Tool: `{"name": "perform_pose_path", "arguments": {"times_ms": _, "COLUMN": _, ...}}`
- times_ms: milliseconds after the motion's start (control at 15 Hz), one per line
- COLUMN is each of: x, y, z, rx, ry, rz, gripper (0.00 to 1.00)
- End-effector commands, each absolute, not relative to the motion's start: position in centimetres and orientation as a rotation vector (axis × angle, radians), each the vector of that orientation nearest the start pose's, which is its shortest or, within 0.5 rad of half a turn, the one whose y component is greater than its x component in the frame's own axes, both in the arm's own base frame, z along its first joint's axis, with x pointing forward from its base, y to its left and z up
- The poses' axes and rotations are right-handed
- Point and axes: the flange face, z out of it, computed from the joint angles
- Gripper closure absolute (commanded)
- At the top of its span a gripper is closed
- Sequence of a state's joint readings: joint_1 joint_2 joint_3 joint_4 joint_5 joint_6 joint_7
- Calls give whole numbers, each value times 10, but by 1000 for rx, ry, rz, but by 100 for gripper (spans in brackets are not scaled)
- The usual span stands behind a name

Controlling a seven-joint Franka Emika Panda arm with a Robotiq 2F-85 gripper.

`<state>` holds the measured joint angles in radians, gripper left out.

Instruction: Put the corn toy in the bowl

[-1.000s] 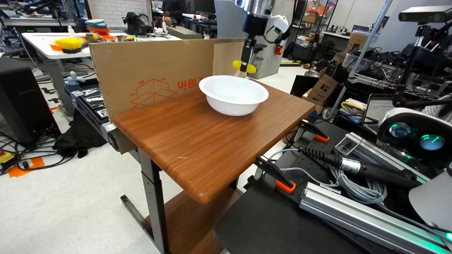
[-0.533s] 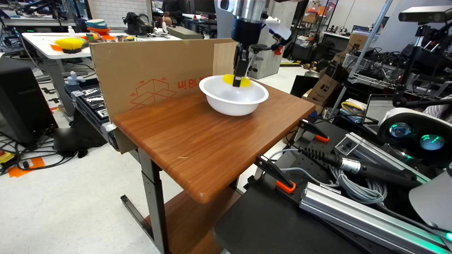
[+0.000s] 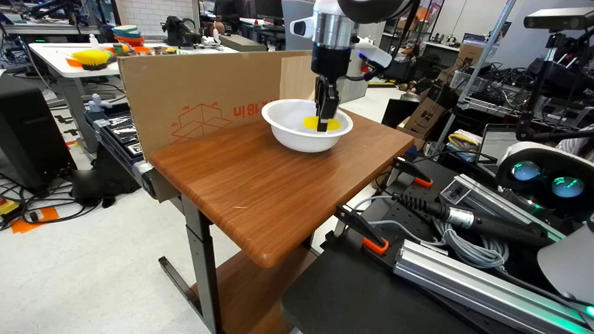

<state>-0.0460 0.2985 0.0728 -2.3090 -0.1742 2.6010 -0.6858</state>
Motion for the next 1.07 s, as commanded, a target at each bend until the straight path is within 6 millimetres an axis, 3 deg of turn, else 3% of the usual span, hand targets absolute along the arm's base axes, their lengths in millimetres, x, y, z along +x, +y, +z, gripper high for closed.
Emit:
{"name": "perform_pose_path", "arguments": {"times_ms": 0, "x": 527, "y": 13, "z": 214, "rx": -2932, "ry": -1331, "rz": 57, "gripper": 35}}
{"name": "perform_pose_path", "arguments": {"times_ms": 333, "x": 525, "y": 9, "z": 230, "rx": -2951, "ry": -1311, "rz": 30, "gripper": 1}}
{"name": "perform_pose_path", "arguments": {"times_ms": 800, "x": 518, "y": -16, "z": 302, "rx": -3002, "ry": -1230, "rz": -154, "gripper": 0}}
{"name": "perform_pose_path", "arguments": {"times_ms": 867, "x": 532, "y": -7, "z": 280, "rx": -2999, "ry": -1249, "rz": -124, "gripper": 0}}
{"name": "perform_pose_path", "arguments": {"times_ms": 1000, "x": 528, "y": -12, "z": 296, "rx": -3013, "ry": -1232, "rz": -154, "gripper": 0}}
